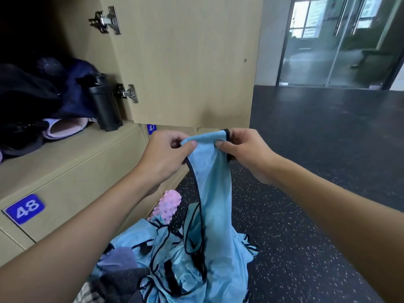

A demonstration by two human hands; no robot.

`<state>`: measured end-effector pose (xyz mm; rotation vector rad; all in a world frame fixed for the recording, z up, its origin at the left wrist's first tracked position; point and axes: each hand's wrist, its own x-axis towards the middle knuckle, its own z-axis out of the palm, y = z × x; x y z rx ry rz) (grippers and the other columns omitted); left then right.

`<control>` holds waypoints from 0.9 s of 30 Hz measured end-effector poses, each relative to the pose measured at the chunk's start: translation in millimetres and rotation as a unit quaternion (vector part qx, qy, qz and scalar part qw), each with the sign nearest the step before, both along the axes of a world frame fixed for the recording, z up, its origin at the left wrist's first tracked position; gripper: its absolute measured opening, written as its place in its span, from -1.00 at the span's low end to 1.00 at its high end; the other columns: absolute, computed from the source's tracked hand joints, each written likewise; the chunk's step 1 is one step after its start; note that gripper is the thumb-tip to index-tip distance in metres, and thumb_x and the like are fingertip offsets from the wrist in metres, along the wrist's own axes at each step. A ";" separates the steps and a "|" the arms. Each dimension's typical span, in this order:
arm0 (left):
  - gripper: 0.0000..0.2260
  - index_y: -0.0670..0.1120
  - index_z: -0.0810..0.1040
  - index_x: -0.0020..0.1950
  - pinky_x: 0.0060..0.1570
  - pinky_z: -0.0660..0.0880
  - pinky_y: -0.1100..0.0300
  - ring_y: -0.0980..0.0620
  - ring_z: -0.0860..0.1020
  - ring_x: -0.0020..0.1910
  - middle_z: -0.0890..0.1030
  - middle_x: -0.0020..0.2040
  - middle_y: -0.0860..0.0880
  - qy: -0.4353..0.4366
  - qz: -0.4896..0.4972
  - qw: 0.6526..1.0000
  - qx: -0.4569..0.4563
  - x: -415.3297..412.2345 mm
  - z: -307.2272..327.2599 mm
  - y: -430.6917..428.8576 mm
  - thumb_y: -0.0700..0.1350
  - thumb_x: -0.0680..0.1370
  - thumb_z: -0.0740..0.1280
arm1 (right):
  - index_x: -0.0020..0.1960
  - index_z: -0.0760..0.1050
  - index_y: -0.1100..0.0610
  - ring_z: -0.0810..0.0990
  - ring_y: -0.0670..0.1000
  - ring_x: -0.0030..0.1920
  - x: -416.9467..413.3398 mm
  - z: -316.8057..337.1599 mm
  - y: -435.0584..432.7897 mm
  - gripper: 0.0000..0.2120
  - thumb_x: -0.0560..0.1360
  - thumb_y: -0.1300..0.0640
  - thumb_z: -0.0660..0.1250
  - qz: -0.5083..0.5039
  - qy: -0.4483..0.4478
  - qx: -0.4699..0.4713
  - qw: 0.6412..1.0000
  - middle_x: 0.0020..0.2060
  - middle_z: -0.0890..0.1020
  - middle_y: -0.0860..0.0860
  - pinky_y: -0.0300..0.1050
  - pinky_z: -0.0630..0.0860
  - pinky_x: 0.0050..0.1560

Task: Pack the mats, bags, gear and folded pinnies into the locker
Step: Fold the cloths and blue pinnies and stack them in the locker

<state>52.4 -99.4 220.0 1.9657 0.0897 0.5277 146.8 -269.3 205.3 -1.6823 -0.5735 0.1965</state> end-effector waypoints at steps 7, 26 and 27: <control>-0.80 -0.06 0.51 -0.22 -0.25 0.35 0.05 -0.06 0.43 -0.26 0.54 -0.24 -0.18 -0.056 0.038 0.993 -0.098 12.0 7.5 7.9 -0.16 0.61 0.35 | -0.04 0.58 0.24 0.56 0.00 -0.19 -9.5 9.6 13.2 -0.92 0.55 0.21 0.39 -0.004 -0.007 0.005 1.000 -0.15 0.63 0.12 -0.14 0.50 -0.17; -0.89 -0.19 0.59 -0.11 -0.21 0.47 0.13 -0.01 0.50 -0.29 0.61 -0.24 -0.16 0.019 -0.005 0.998 -0.055 -47.7 11.0 54.8 -0.17 0.58 0.40 | -0.23 0.50 0.04 0.44 -0.23 -0.40 -63.1 3.2 49.9 -0.73 0.63 0.20 0.25 0.012 -0.083 0.009 0.996 -0.44 0.57 -0.20 -0.34 0.33 -0.37; -0.95 -0.13 0.58 -0.07 -0.19 0.47 0.09 -0.02 0.50 -0.27 0.62 -0.22 -0.18 0.018 -0.007 0.998 -0.058 -49.5 11.1 51.9 -0.19 0.59 0.39 | -0.25 0.50 0.02 0.43 -0.24 -0.40 -62.2 2.6 49.5 -0.72 0.63 0.20 0.25 0.005 -0.084 0.004 0.996 -0.44 0.55 -0.22 -0.33 0.32 -0.36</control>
